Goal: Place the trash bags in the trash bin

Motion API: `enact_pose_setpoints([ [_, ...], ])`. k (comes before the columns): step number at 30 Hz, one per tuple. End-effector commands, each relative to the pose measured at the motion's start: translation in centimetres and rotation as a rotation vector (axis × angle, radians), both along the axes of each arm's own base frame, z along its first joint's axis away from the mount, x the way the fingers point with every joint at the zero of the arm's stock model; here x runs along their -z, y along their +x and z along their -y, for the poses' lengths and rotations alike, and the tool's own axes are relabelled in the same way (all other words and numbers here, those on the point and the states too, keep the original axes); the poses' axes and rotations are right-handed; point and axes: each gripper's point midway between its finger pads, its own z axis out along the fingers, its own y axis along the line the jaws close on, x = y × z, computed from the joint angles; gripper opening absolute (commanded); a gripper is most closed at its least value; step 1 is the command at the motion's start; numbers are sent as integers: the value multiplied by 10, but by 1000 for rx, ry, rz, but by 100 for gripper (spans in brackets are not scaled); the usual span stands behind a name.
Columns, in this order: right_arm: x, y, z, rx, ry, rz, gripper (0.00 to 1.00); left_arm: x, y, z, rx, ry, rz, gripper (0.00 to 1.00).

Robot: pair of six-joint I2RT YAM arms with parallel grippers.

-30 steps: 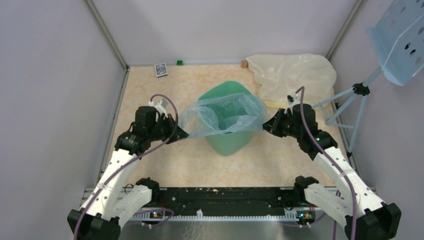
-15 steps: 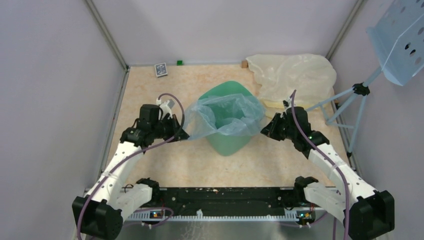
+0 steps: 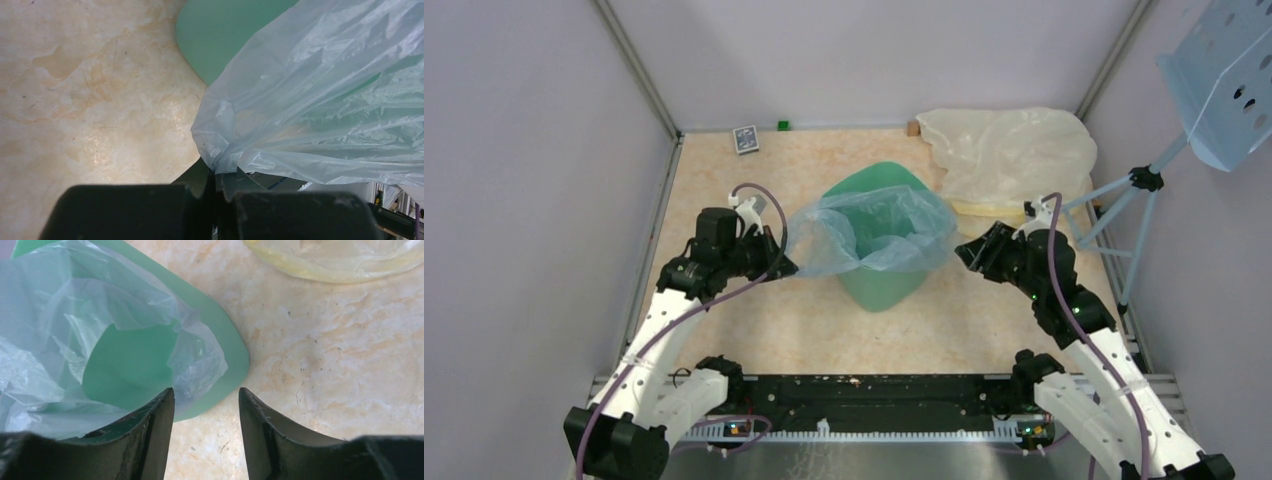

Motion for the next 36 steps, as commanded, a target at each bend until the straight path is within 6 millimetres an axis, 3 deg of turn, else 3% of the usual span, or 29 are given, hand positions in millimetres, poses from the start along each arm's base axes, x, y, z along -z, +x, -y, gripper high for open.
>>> enact_pose_setpoints([
  [1,-19,-3,-6,9,99,12,53,-12,6,-4,-25,7,38,0],
  [6,-23,1,-22,42,288,-54,56,-12,5,-2,-23,-2,34,0],
  [16,8,20,-40,67,411,-162,52,-10,1,4,-8,-43,22,0],
  [17,12,22,-41,67,407,-171,49,-10,0,5,0,-51,20,0],
  [21,26,25,-35,72,335,-168,1,-24,-11,20,112,-128,51,0],
  [27,42,26,-19,113,231,-151,0,-28,-25,27,184,-167,38,0],
  [33,89,26,-11,127,115,-234,0,-26,-36,36,265,-219,11,0],
  [36,97,30,-13,116,101,-246,0,-16,-34,33,252,-193,-15,0],
])
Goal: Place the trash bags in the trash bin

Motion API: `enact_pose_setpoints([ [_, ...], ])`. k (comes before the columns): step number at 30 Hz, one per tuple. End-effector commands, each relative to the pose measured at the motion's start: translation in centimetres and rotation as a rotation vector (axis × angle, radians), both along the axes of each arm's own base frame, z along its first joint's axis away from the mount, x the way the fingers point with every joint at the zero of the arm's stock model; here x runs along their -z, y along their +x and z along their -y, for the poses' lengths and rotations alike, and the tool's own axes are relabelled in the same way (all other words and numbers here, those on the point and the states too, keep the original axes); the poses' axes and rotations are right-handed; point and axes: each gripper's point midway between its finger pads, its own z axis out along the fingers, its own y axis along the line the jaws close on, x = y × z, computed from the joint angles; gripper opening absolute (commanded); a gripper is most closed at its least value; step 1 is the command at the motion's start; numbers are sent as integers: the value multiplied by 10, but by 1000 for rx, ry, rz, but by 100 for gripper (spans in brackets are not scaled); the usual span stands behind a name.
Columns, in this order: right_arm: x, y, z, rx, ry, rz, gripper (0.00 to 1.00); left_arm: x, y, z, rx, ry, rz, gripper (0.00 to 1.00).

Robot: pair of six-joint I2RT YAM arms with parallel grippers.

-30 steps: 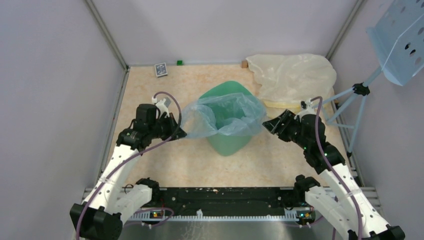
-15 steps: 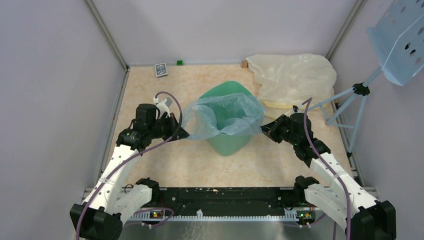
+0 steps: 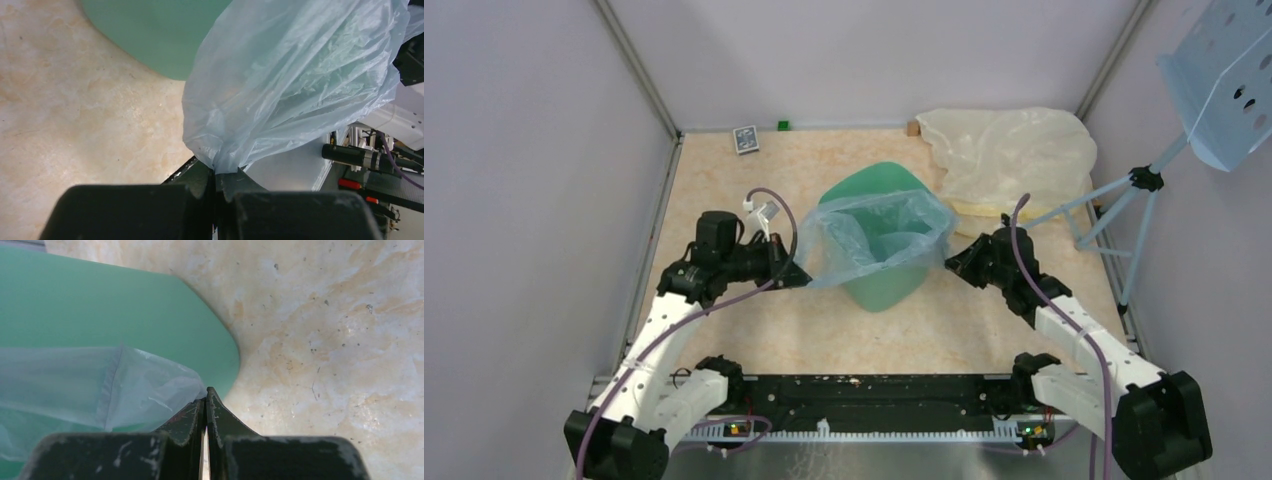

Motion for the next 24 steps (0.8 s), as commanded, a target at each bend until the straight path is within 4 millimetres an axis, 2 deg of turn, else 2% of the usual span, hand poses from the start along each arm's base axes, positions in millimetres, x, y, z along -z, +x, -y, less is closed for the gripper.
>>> enact_pose_setpoints([
  [1,20,9,11,10,-85,-3,0,6,0,2,40,1,4,0],
  [5,12,16,18,31,-131,29,0,18,4,-2,25,43,-30,0],
  [10,7,19,30,71,-191,47,0,53,29,-34,-137,222,-66,0],
  [13,2,20,34,79,-209,61,0,61,43,-50,-200,254,-74,0],
  [17,-8,20,36,77,-221,87,0,43,59,-48,-208,204,-14,0],
  [19,-22,21,34,55,-224,129,0,28,66,-47,-210,189,28,0],
  [20,-30,22,32,37,-227,158,0,20,69,-47,-212,187,53,3],
  [21,-38,22,33,26,-235,188,4,12,72,-48,-219,190,78,10],
  [24,-60,22,38,15,-280,268,27,-5,78,-58,-272,224,147,25],
])
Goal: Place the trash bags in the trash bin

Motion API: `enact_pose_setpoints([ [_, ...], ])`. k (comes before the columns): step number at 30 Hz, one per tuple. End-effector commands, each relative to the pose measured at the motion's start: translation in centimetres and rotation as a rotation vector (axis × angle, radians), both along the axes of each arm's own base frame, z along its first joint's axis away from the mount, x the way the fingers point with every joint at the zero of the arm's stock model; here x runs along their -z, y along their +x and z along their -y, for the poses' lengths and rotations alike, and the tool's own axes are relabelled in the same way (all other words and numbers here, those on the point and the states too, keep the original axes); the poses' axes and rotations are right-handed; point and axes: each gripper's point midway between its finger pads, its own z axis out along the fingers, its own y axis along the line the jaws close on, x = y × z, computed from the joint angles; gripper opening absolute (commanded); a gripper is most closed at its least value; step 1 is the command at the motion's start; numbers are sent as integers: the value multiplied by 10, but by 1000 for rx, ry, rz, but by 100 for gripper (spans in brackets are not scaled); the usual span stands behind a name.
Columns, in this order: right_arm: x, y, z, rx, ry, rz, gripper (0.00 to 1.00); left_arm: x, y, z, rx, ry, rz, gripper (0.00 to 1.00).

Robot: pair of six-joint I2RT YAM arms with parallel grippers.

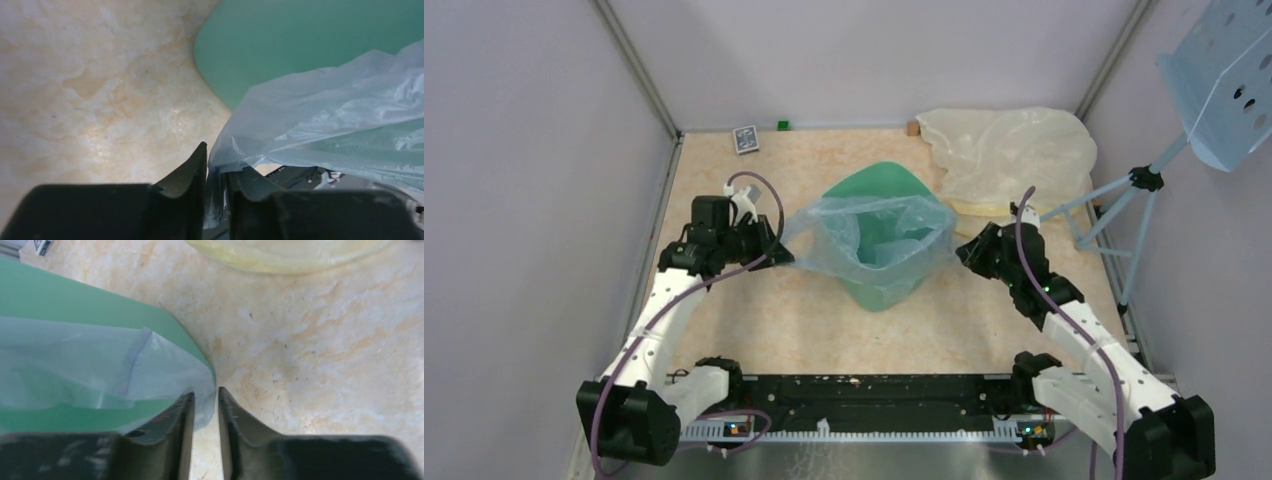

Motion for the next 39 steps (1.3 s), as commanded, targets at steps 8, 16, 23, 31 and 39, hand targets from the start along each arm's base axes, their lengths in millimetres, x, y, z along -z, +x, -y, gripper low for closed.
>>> enact_pose_setpoints([
  [8,-112,1,7,-211,-234,407,40,-65,23,-40,-162,161,318,59],
  [16,-204,-12,-41,-642,-379,770,45,-119,8,-13,77,103,706,84],
  [23,-242,-8,-89,-999,-355,837,52,-123,21,-3,137,87,870,84],
  [31,-230,10,-126,-1211,-404,780,57,-101,33,11,250,55,774,80],
  [39,-191,26,-147,-1309,-487,676,52,-86,46,15,228,16,695,55],
])
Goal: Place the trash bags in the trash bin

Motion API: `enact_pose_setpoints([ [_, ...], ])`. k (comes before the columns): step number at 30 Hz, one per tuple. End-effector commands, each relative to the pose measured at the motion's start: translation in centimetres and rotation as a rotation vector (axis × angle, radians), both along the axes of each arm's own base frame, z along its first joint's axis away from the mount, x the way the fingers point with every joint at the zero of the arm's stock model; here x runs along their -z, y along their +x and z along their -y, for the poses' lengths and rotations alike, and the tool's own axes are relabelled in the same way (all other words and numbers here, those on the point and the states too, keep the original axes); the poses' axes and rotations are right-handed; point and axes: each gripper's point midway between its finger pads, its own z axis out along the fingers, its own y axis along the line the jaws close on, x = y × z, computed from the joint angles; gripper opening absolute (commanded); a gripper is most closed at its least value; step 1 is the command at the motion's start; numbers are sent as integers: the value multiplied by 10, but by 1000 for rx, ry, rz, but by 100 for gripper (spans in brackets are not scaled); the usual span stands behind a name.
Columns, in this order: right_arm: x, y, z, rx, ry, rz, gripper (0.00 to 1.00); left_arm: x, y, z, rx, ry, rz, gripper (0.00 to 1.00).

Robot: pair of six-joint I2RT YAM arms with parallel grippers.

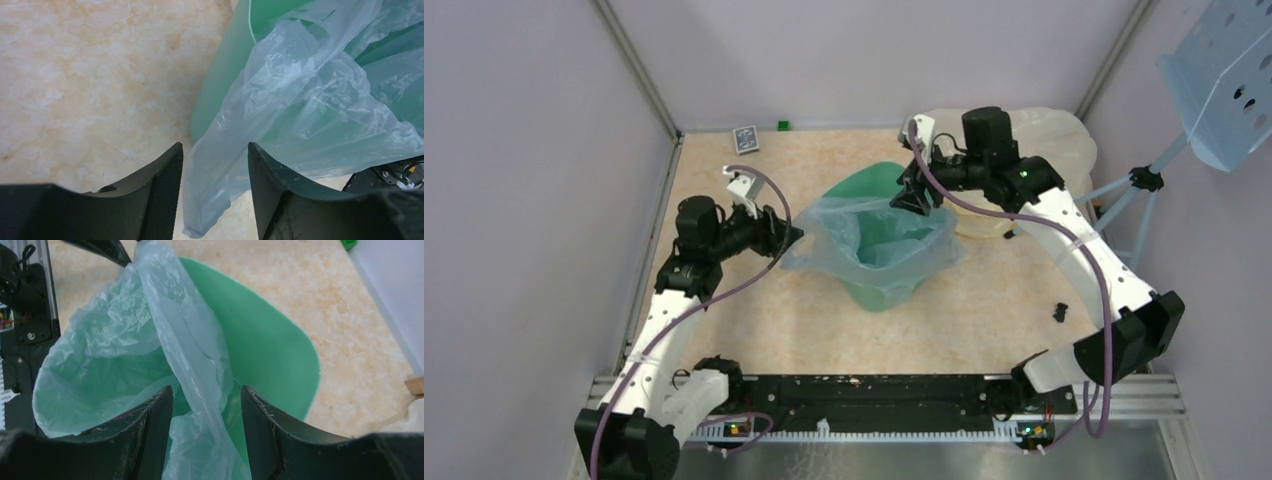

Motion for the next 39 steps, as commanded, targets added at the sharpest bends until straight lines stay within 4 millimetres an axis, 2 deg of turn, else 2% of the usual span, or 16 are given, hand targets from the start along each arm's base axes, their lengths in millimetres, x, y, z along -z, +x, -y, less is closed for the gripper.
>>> enact_pose_setpoints([
  [1,0,1,-2,-40,-50,50,51,-14,15,4,3,-33,28,52],
  [5,8,6,-5,-49,-70,29,44,-17,19,11,40,-68,20,49],
  [9,8,11,-7,-40,-68,22,11,-20,22,17,68,-93,21,37],
  [10,7,13,-8,-34,-64,24,3,-21,24,17,70,-94,22,32],
  [11,4,15,-8,-26,-55,29,0,-21,25,18,73,-92,23,22],
  [13,-3,19,-9,0,-36,48,0,-25,29,16,66,-83,29,2],
  [14,-8,24,-8,29,-25,62,0,-27,31,15,52,-77,27,0],
  [18,-22,50,2,185,3,123,0,-37,40,11,8,-79,52,0],
  [22,-26,73,11,294,11,142,0,-37,55,6,-51,-80,32,0],
  [28,-26,104,20,423,35,140,0,-27,80,6,-97,-97,-71,0],
  [33,-20,122,14,445,64,104,0,-20,96,10,-98,-112,-122,0],
  [39,-7,144,11,507,66,60,0,6,106,14,-95,-119,-226,0],
])
